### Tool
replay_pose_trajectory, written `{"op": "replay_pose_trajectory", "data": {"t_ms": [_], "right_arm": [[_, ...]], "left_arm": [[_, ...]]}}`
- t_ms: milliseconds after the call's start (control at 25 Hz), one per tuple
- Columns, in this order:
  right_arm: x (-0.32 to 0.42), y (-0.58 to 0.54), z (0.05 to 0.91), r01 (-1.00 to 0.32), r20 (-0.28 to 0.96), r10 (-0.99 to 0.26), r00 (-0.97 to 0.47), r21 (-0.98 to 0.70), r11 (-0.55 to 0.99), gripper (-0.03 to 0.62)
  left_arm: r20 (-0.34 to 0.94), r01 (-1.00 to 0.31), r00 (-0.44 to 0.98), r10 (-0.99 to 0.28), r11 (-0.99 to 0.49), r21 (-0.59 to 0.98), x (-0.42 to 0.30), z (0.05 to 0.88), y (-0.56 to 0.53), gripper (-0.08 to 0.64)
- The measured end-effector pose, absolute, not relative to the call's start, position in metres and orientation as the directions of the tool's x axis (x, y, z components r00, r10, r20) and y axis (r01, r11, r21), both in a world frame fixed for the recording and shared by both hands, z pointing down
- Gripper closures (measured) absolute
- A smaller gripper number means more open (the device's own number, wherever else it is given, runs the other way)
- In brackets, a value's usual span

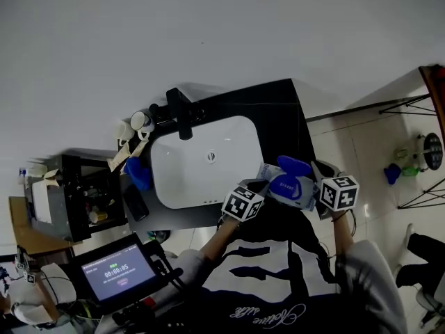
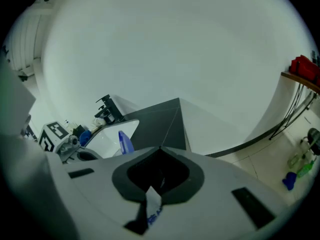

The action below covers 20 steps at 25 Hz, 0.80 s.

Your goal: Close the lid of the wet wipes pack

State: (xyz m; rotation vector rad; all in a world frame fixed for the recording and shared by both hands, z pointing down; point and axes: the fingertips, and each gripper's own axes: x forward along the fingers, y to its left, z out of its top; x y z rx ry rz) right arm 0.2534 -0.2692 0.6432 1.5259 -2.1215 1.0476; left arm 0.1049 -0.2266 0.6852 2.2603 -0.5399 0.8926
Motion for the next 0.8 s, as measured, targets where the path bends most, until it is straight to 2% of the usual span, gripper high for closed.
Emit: {"op": "replay_pose_trajectory", "data": {"t_ms": [320, 600, 800], "right_arm": [[0.192, -0.211, 0.635, -0.862, 0.659, -0.556, -0.506, -0.353, 0.365, 0.594], [0.173, -0.199, 0.659, -0.87, 0.757, -0.5, -0.421, -0.179, 0.46, 0.594], [0.173, -0.203, 0.669, -0.886, 0.763, -0.513, -0.393, -0.164, 0.434, 0.594]], "left_arm": [[0.71, -0.579, 0.684, -0.165, -0.715, 0.392, 0.103, 0.683, -0.228, 0.56], [0.7, -0.62, 0.687, -0.194, -0.658, 0.426, 0.096, 0.683, -0.229, 0.56], [0.695, -0.633, 0.689, -0.206, -0.638, 0.438, 0.085, 0.685, -0.231, 0.56]]}}
